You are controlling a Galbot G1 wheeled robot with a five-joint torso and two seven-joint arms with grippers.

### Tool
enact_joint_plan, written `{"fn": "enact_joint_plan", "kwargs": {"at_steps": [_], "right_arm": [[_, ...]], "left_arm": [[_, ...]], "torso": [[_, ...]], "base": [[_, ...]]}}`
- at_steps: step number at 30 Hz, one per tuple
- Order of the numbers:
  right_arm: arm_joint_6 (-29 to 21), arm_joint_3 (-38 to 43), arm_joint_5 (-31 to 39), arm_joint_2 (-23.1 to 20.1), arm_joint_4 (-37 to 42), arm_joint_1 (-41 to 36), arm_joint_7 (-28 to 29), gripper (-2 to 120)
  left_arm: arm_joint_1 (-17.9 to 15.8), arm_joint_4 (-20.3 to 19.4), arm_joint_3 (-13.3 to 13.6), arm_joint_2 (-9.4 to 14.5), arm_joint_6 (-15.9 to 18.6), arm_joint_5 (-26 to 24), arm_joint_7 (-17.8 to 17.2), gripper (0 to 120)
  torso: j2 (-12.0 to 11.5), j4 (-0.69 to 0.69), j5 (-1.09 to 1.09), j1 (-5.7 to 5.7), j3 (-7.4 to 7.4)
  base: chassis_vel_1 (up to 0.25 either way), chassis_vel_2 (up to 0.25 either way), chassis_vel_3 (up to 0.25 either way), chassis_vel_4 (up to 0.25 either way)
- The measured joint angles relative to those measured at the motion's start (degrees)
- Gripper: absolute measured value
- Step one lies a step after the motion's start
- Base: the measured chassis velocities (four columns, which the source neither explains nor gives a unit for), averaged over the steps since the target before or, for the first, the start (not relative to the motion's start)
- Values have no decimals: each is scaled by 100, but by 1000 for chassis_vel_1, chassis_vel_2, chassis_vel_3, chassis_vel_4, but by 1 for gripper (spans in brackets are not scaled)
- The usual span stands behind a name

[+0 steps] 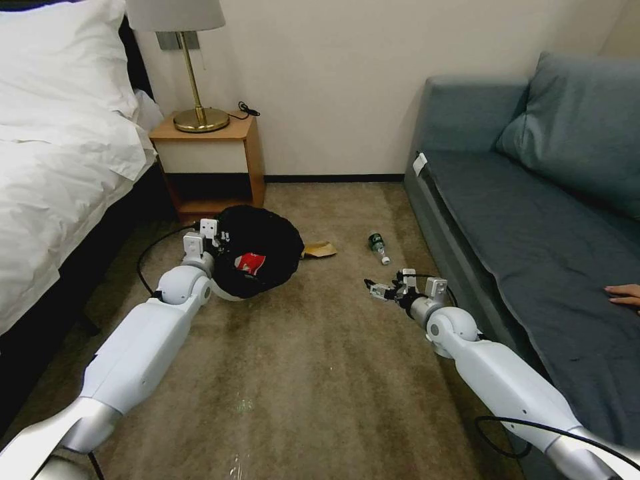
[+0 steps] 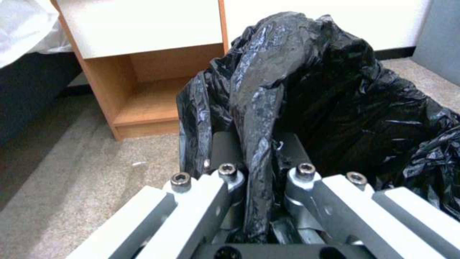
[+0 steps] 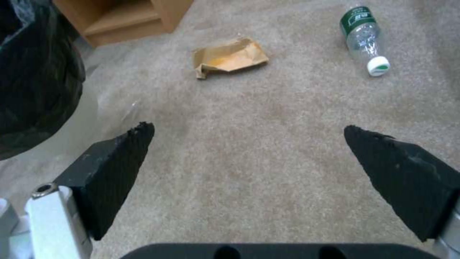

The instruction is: Pick up the trash bin, then pick up the garbage on the floor and place it into the trash bin.

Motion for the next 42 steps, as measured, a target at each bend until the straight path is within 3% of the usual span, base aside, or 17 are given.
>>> {"fn": "enact_joint_plan", "kwargs": {"at_steps": [19,42], "right_arm": [[122,-14,-35,54,-72,17,-161,100],[240,-38,-93,108,-399,50,-344,100]], "left_arm": [[134,-58,-130,70,-9,10,5,5],[-47,203,-131,-55,-52,90,23,5]], "torso": [[0,1,0,0,0],[0,2,0,0,1]], "base": [[0,0,0,0],[-28,31,33,-35]]}}
